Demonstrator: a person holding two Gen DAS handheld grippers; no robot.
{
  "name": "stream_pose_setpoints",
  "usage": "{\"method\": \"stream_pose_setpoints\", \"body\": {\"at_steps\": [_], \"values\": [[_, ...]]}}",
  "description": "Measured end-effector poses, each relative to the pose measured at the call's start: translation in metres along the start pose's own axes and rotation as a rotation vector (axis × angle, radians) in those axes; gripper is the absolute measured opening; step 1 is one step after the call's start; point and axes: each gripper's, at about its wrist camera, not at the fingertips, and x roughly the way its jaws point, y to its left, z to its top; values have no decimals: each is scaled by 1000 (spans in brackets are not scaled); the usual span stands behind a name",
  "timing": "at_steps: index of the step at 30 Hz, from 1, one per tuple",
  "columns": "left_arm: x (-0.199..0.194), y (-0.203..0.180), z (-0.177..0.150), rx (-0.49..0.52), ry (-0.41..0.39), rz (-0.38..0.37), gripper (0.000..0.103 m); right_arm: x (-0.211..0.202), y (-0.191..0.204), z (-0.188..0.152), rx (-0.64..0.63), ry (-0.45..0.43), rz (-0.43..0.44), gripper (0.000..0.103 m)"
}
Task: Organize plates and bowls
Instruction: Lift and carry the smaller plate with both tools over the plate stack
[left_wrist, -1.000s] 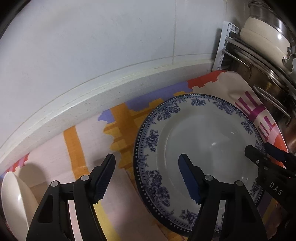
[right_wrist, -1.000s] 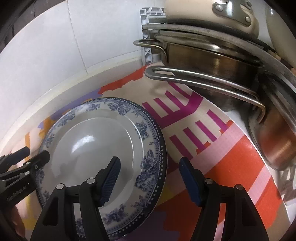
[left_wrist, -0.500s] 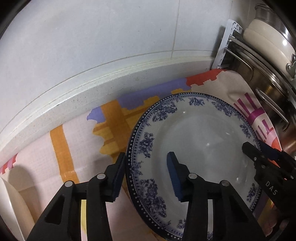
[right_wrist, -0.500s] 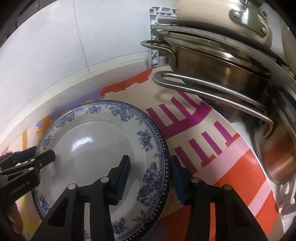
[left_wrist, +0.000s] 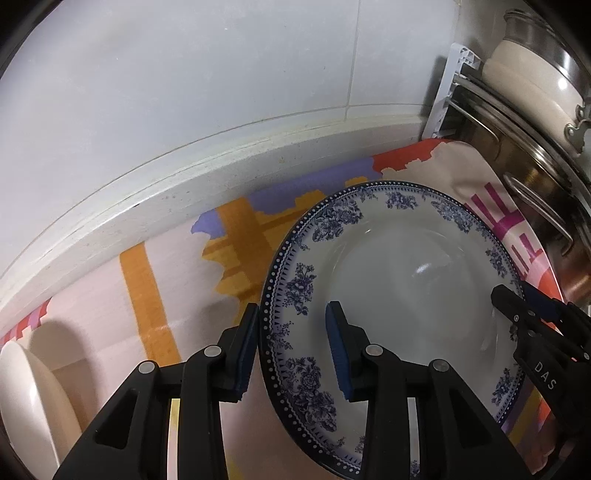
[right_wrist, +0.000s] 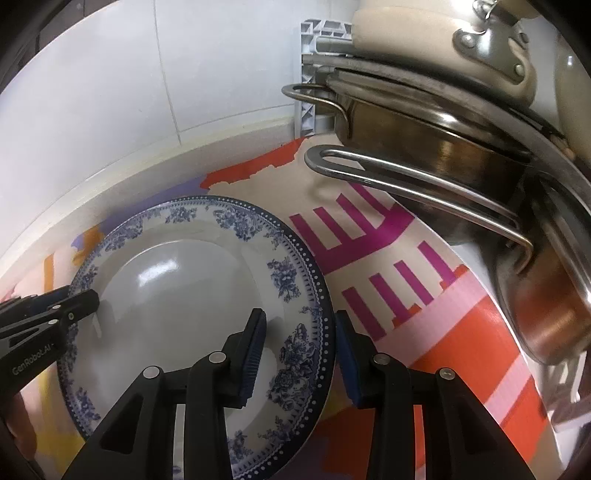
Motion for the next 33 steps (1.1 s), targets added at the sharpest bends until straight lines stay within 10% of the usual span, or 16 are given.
{"method": "stream_pose_setpoints", "body": {"at_steps": [33], "values": [[-166, 55, -85, -132, -119, 60, 36, -166, 60, -60, -51, -118, 46, 38]]}}
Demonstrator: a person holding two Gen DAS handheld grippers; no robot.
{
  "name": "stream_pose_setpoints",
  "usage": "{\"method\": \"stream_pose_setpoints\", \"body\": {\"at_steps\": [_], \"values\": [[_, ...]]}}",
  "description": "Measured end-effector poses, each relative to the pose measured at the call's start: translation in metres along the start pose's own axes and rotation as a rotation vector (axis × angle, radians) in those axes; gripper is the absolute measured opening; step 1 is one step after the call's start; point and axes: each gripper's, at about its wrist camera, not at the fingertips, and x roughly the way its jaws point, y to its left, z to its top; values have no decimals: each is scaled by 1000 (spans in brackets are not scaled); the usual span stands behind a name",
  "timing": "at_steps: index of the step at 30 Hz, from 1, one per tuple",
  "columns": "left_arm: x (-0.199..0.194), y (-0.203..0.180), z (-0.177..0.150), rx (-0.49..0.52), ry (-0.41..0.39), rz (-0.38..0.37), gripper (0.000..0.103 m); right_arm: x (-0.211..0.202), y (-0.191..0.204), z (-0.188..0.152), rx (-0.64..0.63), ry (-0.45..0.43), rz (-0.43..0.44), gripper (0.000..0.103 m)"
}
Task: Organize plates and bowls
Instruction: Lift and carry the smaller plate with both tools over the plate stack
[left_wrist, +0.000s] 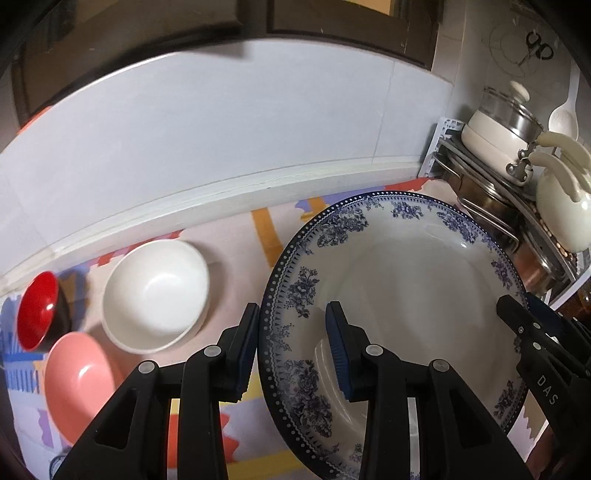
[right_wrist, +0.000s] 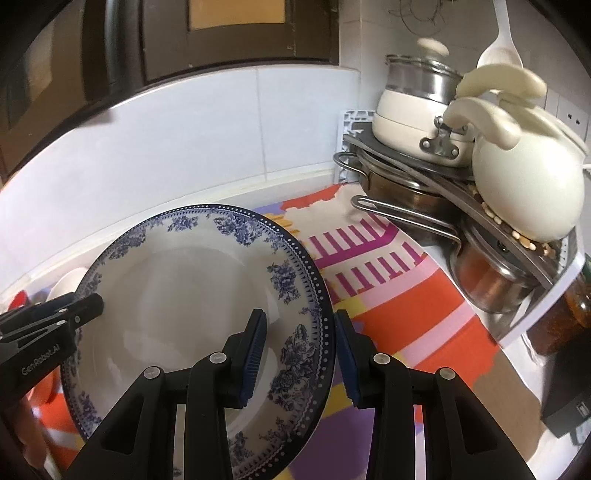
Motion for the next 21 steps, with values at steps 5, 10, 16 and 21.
{"method": "stream_pose_setpoints", "body": {"at_steps": [5, 10, 16, 21], "values": [[-21, 13, -15, -25, -6, 1, 36, -22, 12, -9, -22, -16, 6, 38], [-44, 29, -34, -48, -20, 27, 36, -40, 24, -20, -43, -19, 21, 38], [-69, 58, -58, -84, -27, 67, 36, -58, 44, -37, -74, -13, 66, 38], [-89, 80, -78, -120, -31, 92, 36, -76, 64, -51, -112, -20, 99, 39]]}}
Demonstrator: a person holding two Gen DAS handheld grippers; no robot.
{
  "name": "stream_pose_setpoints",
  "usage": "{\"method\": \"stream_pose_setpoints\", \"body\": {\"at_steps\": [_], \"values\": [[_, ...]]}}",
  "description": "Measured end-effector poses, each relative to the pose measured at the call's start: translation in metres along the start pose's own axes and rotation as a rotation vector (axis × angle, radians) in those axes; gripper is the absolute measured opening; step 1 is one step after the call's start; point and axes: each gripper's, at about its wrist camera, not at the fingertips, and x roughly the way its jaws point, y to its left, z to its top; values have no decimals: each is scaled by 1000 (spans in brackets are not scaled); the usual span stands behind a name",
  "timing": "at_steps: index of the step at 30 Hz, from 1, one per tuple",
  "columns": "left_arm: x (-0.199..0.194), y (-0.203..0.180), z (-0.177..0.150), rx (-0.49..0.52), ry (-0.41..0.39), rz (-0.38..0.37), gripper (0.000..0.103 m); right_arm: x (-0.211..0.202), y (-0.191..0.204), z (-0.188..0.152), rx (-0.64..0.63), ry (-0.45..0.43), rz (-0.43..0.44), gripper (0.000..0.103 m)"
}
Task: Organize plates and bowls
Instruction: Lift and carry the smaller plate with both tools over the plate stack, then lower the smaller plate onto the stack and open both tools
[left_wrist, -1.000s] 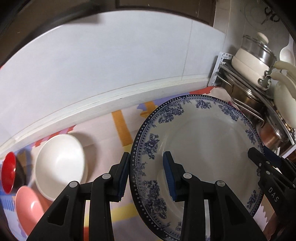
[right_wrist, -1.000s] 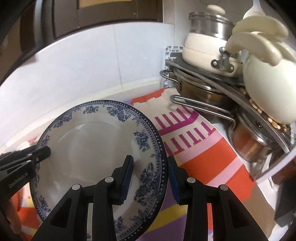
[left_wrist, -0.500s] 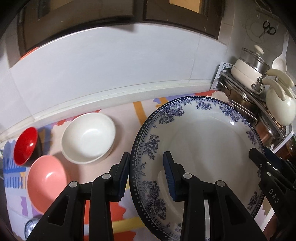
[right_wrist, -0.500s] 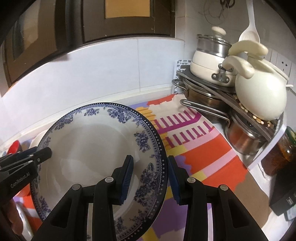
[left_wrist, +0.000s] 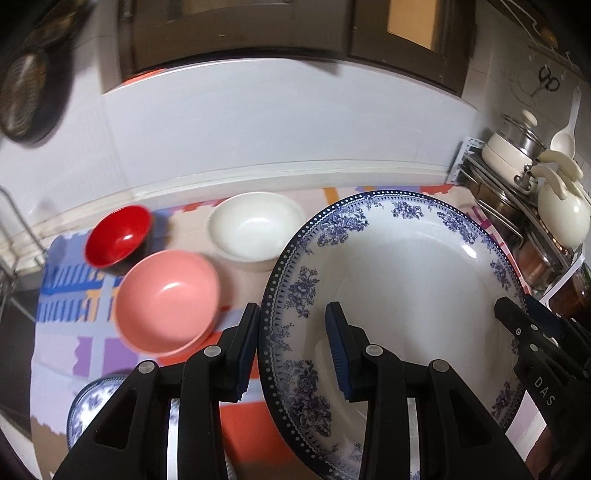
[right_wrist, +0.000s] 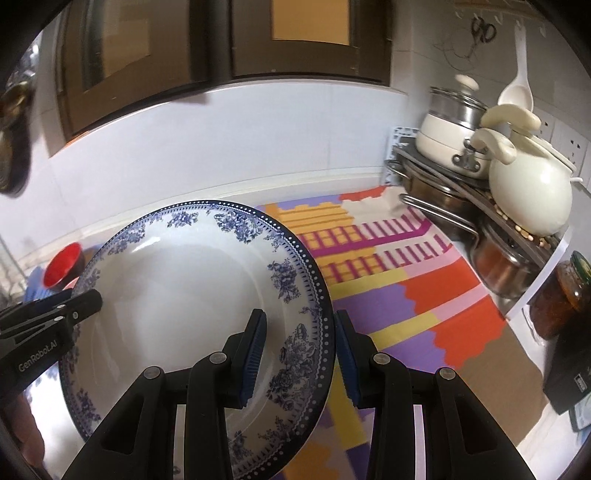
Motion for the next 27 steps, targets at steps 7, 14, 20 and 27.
{"method": "stream_pose_setpoints", "body": {"at_steps": [7, 14, 20, 27], "values": [[-27, 32, -24, -49, -11, 51, 36, -16, 30, -14, -38, 6, 61, 39], [-50, 65, -43, -109, -15, 101, 36, -27, 63, -21, -87, 6, 118, 39], [-64, 97, -55, -149, -7, 144, 36, -34, 95, -27, -132, 18, 165, 39], [-70, 141, -74, -214, 25, 183, 36, -37, 137, -35, -189, 37, 214, 39]]}}
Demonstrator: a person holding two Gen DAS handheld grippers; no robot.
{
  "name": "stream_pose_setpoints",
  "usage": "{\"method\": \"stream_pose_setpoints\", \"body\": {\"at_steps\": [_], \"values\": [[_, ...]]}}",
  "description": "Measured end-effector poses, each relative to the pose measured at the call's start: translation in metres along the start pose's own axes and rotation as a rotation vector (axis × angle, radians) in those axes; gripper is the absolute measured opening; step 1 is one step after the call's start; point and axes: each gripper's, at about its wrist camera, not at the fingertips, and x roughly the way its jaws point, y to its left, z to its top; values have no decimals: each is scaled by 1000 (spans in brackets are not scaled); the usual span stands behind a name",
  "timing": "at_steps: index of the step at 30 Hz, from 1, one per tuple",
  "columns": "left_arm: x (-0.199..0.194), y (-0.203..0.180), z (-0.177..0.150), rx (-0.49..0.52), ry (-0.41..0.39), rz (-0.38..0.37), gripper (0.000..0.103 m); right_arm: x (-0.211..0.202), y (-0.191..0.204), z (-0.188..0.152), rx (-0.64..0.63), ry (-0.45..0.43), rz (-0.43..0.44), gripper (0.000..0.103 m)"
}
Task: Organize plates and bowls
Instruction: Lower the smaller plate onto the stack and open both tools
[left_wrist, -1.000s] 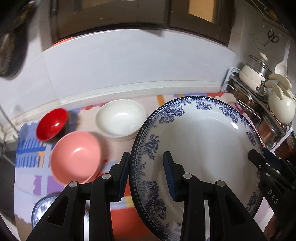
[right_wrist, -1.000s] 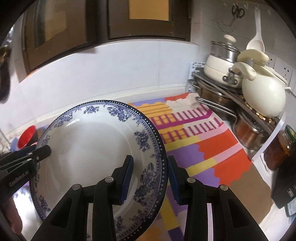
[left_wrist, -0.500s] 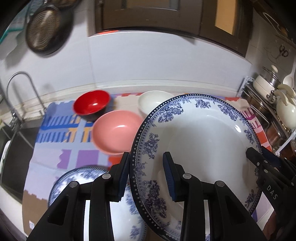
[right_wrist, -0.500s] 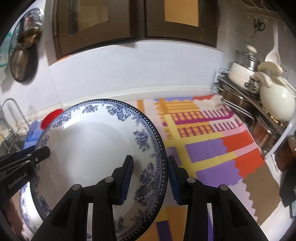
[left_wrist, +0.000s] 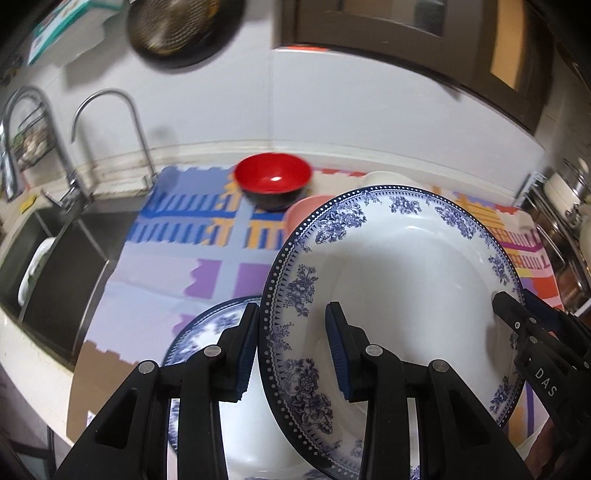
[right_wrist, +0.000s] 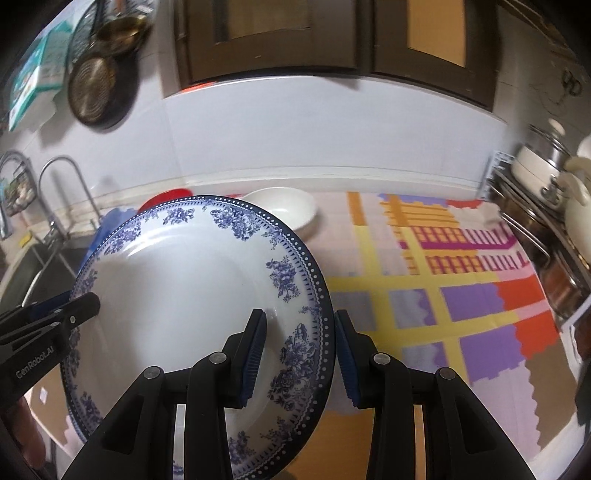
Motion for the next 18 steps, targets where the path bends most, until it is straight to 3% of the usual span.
{"method": "stream_pose_setpoints", "body": {"at_steps": [18], "values": [[7, 85, -33, -110, 60, 159, 36, 35, 92, -10, -130, 128, 154, 39]]}}
